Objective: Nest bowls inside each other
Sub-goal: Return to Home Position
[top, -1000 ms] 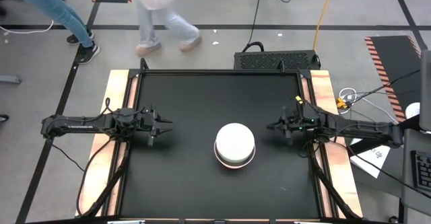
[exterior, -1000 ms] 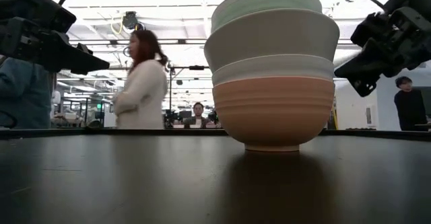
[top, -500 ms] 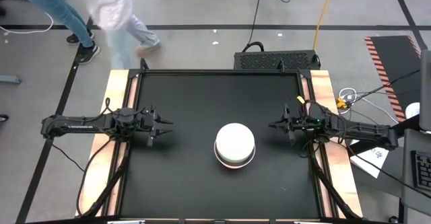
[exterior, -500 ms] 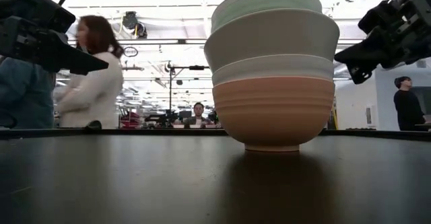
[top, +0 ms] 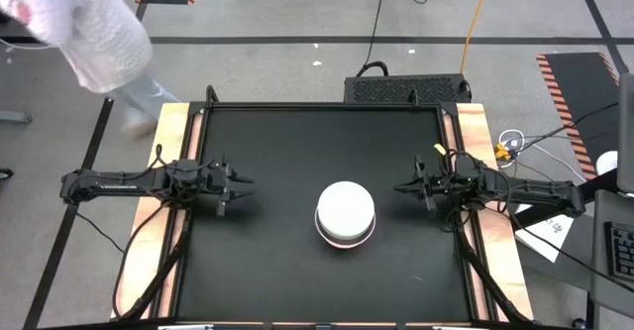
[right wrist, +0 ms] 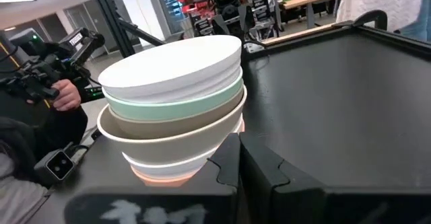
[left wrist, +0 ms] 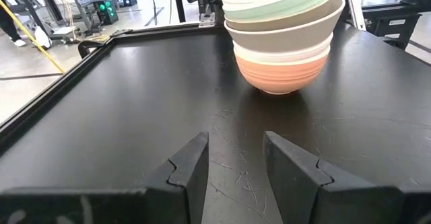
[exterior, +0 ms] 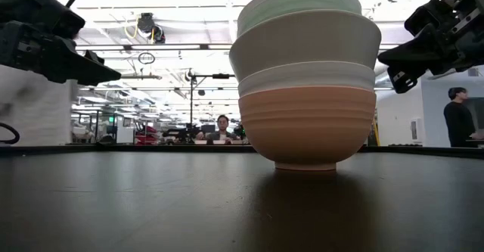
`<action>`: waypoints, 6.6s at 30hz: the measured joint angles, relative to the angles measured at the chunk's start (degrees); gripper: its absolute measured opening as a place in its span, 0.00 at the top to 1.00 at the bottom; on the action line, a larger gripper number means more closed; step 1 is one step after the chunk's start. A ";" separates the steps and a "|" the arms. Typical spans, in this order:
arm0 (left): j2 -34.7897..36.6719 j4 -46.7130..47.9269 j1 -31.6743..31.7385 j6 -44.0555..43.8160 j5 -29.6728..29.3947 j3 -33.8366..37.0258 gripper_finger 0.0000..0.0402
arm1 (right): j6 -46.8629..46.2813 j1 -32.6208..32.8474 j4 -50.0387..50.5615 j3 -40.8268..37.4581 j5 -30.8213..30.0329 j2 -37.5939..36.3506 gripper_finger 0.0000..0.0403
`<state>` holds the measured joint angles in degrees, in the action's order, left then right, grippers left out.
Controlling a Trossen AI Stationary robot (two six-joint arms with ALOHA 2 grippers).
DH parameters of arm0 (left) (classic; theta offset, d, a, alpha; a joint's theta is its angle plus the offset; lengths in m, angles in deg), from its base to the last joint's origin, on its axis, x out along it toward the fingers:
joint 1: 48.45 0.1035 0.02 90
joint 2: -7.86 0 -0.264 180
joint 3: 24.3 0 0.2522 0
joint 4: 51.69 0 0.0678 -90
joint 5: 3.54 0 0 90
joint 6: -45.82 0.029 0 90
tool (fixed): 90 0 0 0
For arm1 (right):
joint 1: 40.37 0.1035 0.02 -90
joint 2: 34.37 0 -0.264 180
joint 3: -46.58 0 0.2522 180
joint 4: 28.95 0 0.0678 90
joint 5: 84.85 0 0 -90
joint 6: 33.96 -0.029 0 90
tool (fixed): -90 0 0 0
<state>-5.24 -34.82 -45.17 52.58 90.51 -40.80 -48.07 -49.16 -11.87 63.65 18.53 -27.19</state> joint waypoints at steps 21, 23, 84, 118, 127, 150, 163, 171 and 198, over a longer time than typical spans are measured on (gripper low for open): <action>0.00 -0.22 0.00 -5.43 -4.09 0.00 0.64 | -1.72 0.01 -2.77 -0.11 4.93 0.09 1.00; 0.00 -0.24 0.00 -5.44 -4.09 0.00 0.64 | -1.72 0.01 -3.54 -0.11 4.91 0.09 1.00; 0.00 -0.22 0.02 -7.07 -5.68 0.00 0.64 | -1.68 -0.01 -12.91 -0.15 4.78 0.13 1.00; 0.00 -0.22 0.01 -7.06 -5.66 0.00 0.64 | -1.68 -0.01 -12.91 -0.15 4.78 0.13 1.00; 0.00 -0.21 0.01 -7.06 -5.66 0.00 0.64 | -1.68 0.01 -12.90 -0.15 4.77 0.12 1.00; 0.00 -0.21 0.00 -7.06 -5.66 0.00 0.64 | -1.68 0.01 -12.90 -0.15 4.76 0.11 1.00; -0.02 -0.22 0.02 -7.06 -5.66 0.00 0.64 | -1.68 0.01 -12.89 -0.14 4.77 0.12 1.00; -0.02 -0.22 0.02 -7.06 -5.66 0.00 0.64 | -1.68 0.01 -12.89 -0.14 4.77 0.12 1.00; 0.00 -0.22 0.02 -7.06 -5.66 0.00 0.64 | -1.68 0.00 -12.89 -0.14 4.77 0.13 1.00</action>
<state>-5.24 -35.04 -45.15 45.52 84.85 -40.80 -49.75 -49.16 -24.77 63.51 23.29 -27.06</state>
